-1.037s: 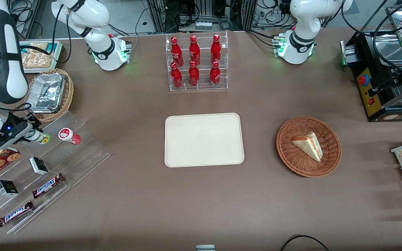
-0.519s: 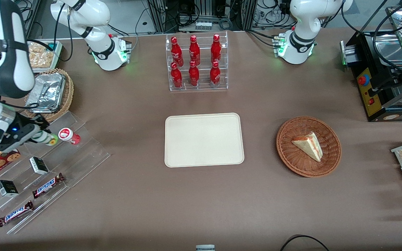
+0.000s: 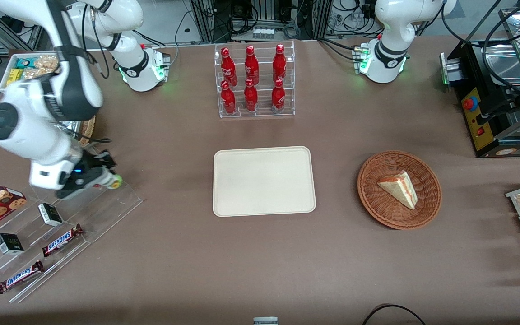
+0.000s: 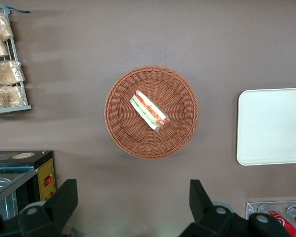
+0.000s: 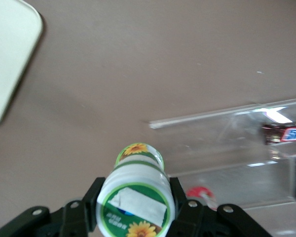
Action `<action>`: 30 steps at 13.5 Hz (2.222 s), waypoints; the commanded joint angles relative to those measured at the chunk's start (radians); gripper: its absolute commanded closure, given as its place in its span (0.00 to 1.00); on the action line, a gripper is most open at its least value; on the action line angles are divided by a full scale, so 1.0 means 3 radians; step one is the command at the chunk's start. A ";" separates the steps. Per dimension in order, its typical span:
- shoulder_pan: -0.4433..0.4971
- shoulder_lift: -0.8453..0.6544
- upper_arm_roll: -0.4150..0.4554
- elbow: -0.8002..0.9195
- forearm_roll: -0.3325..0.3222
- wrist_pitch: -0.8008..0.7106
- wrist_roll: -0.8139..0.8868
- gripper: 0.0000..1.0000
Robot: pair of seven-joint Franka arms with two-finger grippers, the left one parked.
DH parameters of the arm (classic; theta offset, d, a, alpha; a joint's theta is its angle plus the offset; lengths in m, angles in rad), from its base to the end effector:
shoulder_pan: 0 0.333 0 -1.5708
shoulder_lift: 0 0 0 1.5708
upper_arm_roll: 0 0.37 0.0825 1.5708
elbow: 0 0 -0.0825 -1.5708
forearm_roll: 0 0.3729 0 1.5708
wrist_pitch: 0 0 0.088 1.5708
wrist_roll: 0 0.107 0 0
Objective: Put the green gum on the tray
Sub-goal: 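Lift the green gum canister and carry it over the cream tray, then lower the canister onto the tray and open the right gripper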
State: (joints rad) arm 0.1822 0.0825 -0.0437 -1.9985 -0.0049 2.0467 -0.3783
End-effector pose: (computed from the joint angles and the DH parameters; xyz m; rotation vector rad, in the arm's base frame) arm 0.5572 0.0780 0.4749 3.0322 0.8053 -0.0548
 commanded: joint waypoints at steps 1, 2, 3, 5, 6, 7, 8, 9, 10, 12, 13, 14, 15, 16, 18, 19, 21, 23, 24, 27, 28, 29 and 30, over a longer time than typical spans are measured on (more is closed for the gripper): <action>0.0276 0.0322 -0.0033 0.0320 0.0062 -0.0062 0.0513 1.00; 0.0394 0.0414 -0.0033 0.0402 0.0067 -0.0052 0.0707 1.00; 0.0501 0.0506 -0.0033 0.0464 0.0067 -0.0037 0.0886 1.00; 0.0670 0.0670 -0.0033 0.0637 0.0072 -0.0027 0.1178 1.00; 0.0757 0.0747 -0.0033 0.0719 0.0072 -0.0027 0.1351 1.00; 0.0829 0.0824 -0.0033 0.0776 0.0088 -0.0022 0.1505 1.00; 0.0910 0.0900 -0.0033 0.0812 0.0133 0.0024 0.1633 1.00; 0.0997 0.0957 -0.0033 0.0817 0.0179 0.0136 0.1766 1.00; 0.1089 0.1003 -0.0033 0.0822 0.0185 0.0213 0.1919 1.00; 0.1233 0.1130 -0.0033 0.0929 0.0180 0.0234 0.2211 1.00; 0.1289 0.1212 -0.0033 0.1006 0.0190 0.0244 0.2319 1.00; 0.1345 0.1274 -0.0033 0.1062 0.0195 0.0275 0.2446 1.00; 0.1432 0.1355 -0.0033 0.1123 0.0195 0.0295 0.2609 1.00; 0.1519 0.1432 -0.0033 0.1210 0.0195 0.0306 0.2778 1.00; 0.1642 0.1601 -0.0033 0.1389 0.0190 0.0316 0.3090 1.00; 0.1673 0.1683 -0.0033 0.1430 0.0195 0.0382 0.3203 1.00; 0.1785 0.1811 -0.0033 0.1472 0.0195 0.0581 0.3413 1.00; 0.1842 0.1928 -0.0033 0.1553 0.0195 0.0648 0.3556 1.00; 0.1867 0.1974 -0.0033 0.1599 0.0195 0.0648 0.3633 1.00; 0.1913 0.2072 -0.0033 0.1666 0.0195 0.0684 0.3746 1.00; 0.1939 0.2097 -0.0033 0.1666 0.0195 0.0714 0.3766 1.00; 0.1944 0.2123 -0.0038 0.1666 0.0195 0.0725 0.3767 1.00; 0.1969 0.2143 -0.0039 0.1666 0.0195 0.0750 0.3772 1.00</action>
State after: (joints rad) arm 0.7558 0.6908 -0.0446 -1.5367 0.0347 2.2570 0.7401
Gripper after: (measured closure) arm 0.419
